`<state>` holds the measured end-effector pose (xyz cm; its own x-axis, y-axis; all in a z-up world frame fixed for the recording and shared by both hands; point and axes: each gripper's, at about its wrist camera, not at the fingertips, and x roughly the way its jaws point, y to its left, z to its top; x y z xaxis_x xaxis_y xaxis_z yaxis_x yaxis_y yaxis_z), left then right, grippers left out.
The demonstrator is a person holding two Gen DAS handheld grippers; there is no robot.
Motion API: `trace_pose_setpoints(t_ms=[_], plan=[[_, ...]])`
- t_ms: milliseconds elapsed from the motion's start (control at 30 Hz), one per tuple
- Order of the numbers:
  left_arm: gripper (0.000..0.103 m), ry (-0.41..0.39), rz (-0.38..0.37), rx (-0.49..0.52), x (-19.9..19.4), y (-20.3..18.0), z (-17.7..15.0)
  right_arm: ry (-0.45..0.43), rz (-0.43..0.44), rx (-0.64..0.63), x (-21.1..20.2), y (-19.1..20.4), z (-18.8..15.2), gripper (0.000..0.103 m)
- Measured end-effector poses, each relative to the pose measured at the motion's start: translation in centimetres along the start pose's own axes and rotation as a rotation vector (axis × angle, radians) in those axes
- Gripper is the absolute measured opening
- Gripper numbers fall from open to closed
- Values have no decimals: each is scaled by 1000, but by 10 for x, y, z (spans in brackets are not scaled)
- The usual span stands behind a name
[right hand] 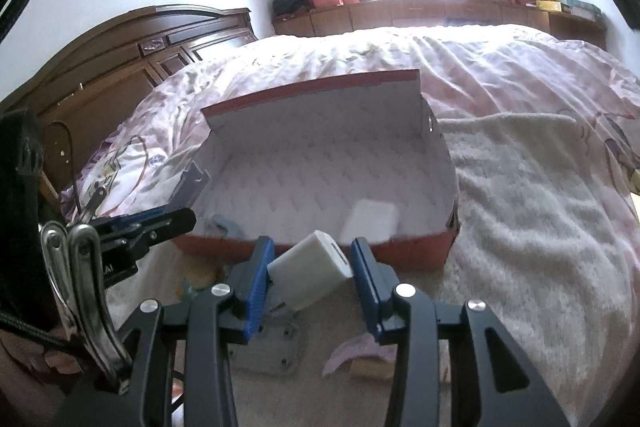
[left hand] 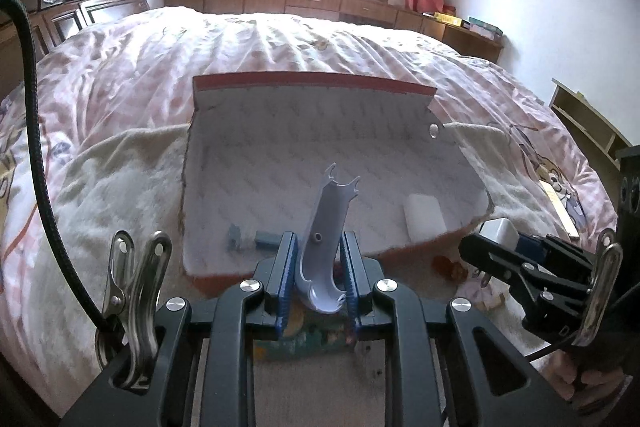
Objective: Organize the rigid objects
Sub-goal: 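Carry both into the box, opening the left tool then the right tool to release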
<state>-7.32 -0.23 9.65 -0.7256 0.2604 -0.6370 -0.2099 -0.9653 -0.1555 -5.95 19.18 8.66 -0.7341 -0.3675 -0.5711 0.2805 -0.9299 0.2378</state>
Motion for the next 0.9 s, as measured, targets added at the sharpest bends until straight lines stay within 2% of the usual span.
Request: trace_pose_setpoints(t_ms=[333, 900], plan=[[23, 0, 10, 15, 30, -1, 18, 6, -11, -5, 29, -11, 26, 42], [23, 53, 65, 20, 76, 7, 28, 53, -31, 7, 68, -24, 35, 42]])
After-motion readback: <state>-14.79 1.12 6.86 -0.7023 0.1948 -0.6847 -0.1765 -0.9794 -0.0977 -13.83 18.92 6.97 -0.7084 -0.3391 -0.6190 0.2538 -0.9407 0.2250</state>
